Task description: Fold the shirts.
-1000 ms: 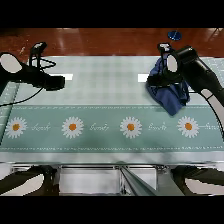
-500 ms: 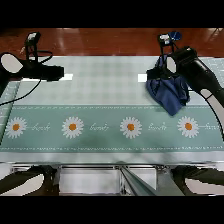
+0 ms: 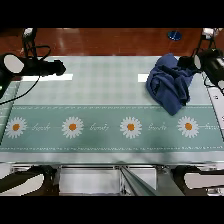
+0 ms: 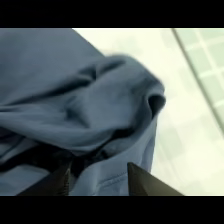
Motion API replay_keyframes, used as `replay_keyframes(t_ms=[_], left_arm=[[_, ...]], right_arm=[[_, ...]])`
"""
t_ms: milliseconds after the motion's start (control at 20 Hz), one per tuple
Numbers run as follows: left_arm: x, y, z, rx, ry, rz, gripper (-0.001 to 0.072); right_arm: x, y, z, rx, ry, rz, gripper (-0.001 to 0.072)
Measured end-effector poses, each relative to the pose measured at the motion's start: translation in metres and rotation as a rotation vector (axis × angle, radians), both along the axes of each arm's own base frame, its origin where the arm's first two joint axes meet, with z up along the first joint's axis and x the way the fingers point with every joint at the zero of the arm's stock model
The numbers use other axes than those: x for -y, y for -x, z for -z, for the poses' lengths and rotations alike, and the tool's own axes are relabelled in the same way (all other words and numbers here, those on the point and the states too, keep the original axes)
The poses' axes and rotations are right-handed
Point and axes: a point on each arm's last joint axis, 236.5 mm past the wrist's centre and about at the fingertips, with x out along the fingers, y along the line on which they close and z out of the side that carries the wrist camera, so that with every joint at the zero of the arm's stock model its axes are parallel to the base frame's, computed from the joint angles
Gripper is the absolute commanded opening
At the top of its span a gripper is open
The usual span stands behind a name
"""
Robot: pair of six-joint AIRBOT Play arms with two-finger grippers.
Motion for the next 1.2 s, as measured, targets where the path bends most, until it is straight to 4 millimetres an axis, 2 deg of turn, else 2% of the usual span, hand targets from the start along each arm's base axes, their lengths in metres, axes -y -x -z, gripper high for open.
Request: replay_keyframes(t_ms=[150,300,350,400,450,550,650,700,800,950,1100,1150,1200], left_arm=[[-0.001,0.001,0.005,-0.017,-0.007,0.004,0.0508],[0.0,0.006,0.014,-0.053,-0.01,0.012,0.0508],[0.001,0.009,0.017,-0.071,-0.01,0.016,0.0508],[0.001,0.014,0.02,-0.095,-0.011,0.02,0.0507],[0.001,0.018,0.022,-0.113,-0.011,0.024,0.0507],[-0.002,0.028,0.022,-0.154,-0.011,0.029,0.0507],[-0.012,0.044,0.016,-0.196,-0.01,0.023,0.0507],[-0.018,0.055,0.012,-0.221,-0.008,0.017,0.0507],[-0.029,0.084,0.011,-0.28,-0.005,0.007,0.0507],[-0.029,0.136,0.014,-0.331,0.034,-0.003,0.0507],[-0.019,0.175,0.008,-0.28,0.09,-0.006,0.0507],[-0.017,0.185,0.003,-0.254,0.1,-0.005,0.0507],[-0.015,0.191,-0.004,-0.215,0.11,-0.006,0.0507]], right_arm=[[0.016,0.008,0.058,-0.094,-0.134,0.065,0.0405],[0.01,0.017,0.104,-0.192,-0.218,0.073,0.0395],[0.004,0.02,0.115,-0.22,-0.242,0.064,0.0296],[-0.001,0.024,0.123,-0.251,-0.254,0.044,0.0081],[-0.009,0.025,0.128,-0.266,-0.273,0.026,0.0023],[-0.029,0.029,0.129,-0.298,-0.311,-0.032,0.0023],[-0.049,0.035,0.114,-0.323,-0.347,-0.1,0.0023],[-0.057,0.029,0.09,-0.282,-0.348,-0.144,0.0023],[-0.068,0.012,0.025,-0.148,-0.328,-0.225,0.0023],[-0.087,-0.001,-0.106,0.115,-0.275,-0.342,0.0022],[-0.121,0.02,-0.249,0.387,-0.209,-0.477,0.0022],[-0.134,0.035,-0.291,0.468,-0.188,-0.52,0.0022],[-0.146,0.051,-0.325,0.531,-0.176,-0.558,0.0022]])
